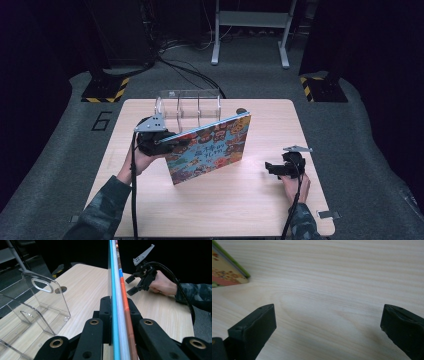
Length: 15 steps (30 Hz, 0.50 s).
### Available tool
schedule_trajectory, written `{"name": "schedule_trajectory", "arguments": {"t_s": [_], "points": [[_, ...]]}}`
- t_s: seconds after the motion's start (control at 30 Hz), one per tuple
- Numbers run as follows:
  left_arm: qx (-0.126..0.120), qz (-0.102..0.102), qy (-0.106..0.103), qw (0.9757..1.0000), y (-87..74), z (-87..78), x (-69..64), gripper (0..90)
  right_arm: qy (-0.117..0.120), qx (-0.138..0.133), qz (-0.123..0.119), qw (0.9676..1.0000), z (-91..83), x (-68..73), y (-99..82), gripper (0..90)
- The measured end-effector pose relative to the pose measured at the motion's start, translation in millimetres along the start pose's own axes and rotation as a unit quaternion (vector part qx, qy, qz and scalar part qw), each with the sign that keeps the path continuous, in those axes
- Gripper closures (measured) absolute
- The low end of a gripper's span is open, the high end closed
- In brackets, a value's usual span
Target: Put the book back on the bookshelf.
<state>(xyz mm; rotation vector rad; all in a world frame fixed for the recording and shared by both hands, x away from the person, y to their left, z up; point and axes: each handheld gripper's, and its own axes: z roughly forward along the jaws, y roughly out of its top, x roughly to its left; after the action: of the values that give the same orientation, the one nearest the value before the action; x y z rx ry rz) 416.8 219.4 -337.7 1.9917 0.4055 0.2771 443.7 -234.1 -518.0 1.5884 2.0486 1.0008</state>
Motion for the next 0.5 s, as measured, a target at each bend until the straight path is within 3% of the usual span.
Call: {"name": "schedule_trajectory", "arguments": {"t_s": [0.1,0.2,0.5], "points": [[-0.003,-0.007,0.004,1.0,4.1,0.8,-0.6,80.7,-0.008,-0.001,0.006,0.9999,3.0,-4.4,-5.6,0.0],[0.001,-0.005,0.007,1.0,7.7,1.0,1.1,80.9,-0.016,-0.004,-0.004,0.9999,3.1,-6.4,-6.4,0.0],[0.007,-0.026,0.026,0.9993,17.2,-7.7,8.2,80.9,-0.015,-0.01,-0.002,0.9998,3.0,-6.0,-7.7,0.4]]}}
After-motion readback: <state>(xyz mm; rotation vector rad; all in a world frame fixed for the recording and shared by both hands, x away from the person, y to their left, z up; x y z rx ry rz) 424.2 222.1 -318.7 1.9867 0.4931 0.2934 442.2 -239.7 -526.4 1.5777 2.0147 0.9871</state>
